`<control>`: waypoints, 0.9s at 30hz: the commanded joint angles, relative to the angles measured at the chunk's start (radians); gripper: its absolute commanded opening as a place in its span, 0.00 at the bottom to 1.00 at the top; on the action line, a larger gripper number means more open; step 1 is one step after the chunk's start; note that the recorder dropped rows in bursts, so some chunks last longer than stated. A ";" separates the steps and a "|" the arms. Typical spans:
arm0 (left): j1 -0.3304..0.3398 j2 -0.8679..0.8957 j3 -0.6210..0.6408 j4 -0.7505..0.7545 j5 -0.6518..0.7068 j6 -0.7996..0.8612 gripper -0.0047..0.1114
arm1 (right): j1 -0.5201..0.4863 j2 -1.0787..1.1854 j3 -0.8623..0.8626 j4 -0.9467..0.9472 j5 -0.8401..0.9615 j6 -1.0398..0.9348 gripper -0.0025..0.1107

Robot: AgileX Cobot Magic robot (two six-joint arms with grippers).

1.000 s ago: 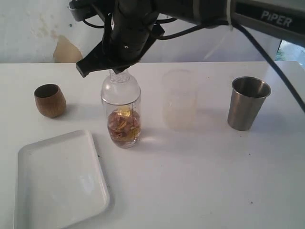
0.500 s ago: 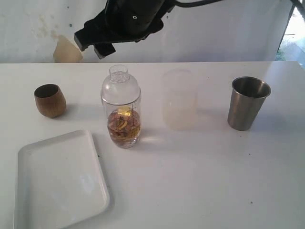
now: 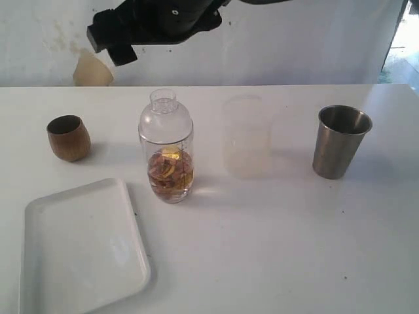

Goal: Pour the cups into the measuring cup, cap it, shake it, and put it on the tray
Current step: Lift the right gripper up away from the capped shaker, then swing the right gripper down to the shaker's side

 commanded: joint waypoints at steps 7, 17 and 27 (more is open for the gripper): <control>0.002 -0.005 0.004 0.002 -0.005 -0.002 0.05 | 0.027 -0.010 0.003 -0.058 0.021 0.003 0.95; 0.002 -0.005 0.004 0.002 -0.005 -0.002 0.05 | 0.051 -0.114 0.260 -0.055 -0.240 0.039 0.95; 0.002 -0.005 0.004 0.002 -0.005 -0.002 0.05 | 0.051 -0.257 0.631 -0.085 -0.580 0.138 0.95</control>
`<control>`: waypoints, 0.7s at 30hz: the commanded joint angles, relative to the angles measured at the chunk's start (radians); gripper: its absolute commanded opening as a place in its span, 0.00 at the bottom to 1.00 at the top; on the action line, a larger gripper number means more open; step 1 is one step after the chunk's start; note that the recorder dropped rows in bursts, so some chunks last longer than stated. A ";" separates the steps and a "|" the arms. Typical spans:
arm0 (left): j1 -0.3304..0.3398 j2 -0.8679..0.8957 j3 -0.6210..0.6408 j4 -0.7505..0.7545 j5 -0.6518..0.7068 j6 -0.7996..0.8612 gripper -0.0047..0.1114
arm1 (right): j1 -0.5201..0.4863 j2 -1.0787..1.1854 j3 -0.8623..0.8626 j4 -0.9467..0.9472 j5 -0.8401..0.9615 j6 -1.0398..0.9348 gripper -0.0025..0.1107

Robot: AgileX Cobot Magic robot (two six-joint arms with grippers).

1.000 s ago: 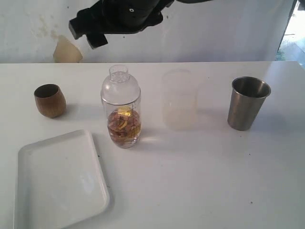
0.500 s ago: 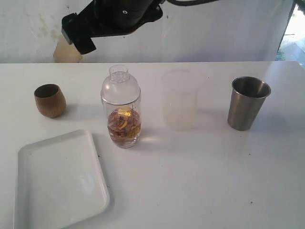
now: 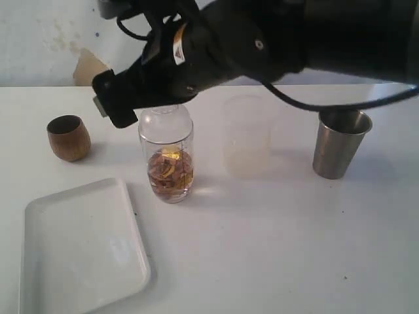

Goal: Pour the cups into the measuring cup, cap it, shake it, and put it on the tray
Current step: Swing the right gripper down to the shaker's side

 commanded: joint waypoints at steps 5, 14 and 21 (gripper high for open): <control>0.002 -0.005 0.004 0.002 -0.005 -0.002 0.05 | 0.000 -0.082 0.259 -0.026 -0.311 0.074 0.95; 0.002 -0.005 0.004 0.002 -0.005 -0.002 0.05 | -0.083 -0.080 0.449 -0.018 -0.535 0.074 0.95; 0.002 -0.005 0.004 0.002 -0.005 -0.002 0.05 | -0.100 -0.040 0.521 -0.018 -0.652 0.074 0.95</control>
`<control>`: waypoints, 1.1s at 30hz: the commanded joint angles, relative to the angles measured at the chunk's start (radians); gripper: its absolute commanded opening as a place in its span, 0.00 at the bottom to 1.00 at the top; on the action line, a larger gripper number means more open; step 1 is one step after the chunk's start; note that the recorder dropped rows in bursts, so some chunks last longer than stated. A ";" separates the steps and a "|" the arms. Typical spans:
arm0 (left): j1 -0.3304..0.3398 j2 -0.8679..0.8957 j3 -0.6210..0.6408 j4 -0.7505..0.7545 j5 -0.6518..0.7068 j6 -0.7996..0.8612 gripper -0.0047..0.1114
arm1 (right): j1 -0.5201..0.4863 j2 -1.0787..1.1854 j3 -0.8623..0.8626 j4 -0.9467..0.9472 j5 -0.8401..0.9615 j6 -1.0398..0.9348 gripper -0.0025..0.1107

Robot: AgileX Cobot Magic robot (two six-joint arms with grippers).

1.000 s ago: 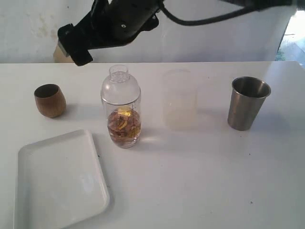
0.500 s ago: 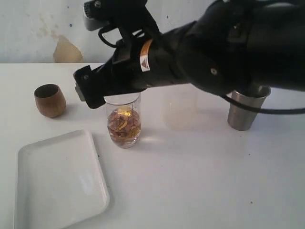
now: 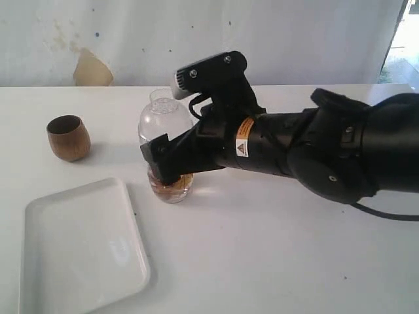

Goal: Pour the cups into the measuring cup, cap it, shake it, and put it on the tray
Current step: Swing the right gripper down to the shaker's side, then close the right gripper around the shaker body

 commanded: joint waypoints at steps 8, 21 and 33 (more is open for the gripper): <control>0.002 -0.005 0.004 0.002 -0.005 -0.002 0.05 | -0.006 0.162 0.048 -0.003 -0.283 -0.065 0.95; 0.002 -0.005 0.004 0.002 -0.005 -0.002 0.05 | -0.038 0.221 0.048 0.177 -0.310 -0.200 0.95; 0.002 -0.005 0.004 0.002 -0.005 -0.002 0.05 | -0.038 0.348 0.048 0.273 -0.549 -0.271 0.95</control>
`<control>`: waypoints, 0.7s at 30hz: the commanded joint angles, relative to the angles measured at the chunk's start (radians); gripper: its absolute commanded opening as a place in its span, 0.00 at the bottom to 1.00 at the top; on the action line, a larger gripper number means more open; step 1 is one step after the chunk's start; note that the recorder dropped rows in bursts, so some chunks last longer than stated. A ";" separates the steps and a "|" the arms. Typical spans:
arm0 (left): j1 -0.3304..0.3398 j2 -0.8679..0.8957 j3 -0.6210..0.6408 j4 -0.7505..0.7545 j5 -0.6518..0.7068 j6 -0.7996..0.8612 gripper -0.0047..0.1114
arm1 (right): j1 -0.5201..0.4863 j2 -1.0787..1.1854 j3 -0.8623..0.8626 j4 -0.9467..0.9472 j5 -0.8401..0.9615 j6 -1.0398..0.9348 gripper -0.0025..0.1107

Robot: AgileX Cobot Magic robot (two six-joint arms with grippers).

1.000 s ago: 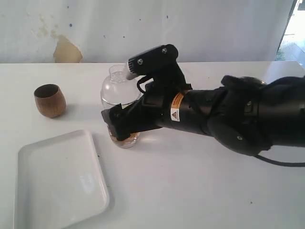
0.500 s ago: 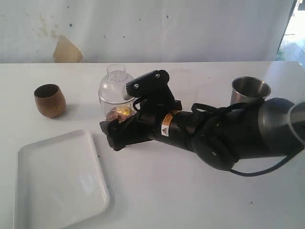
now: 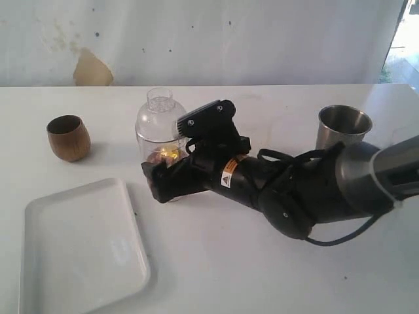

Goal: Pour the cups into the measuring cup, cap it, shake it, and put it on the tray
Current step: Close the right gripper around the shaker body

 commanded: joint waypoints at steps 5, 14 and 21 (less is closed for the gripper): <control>0.002 -0.005 0.004 0.002 -0.005 -0.002 0.05 | -0.004 0.107 0.003 0.220 -0.202 -0.086 0.95; 0.002 -0.005 0.004 0.002 -0.005 -0.002 0.05 | -0.004 0.205 -0.044 0.222 -0.243 -0.086 0.95; 0.002 -0.005 0.004 0.002 -0.005 -0.002 0.05 | -0.004 0.244 -0.117 0.178 -0.243 -0.086 0.95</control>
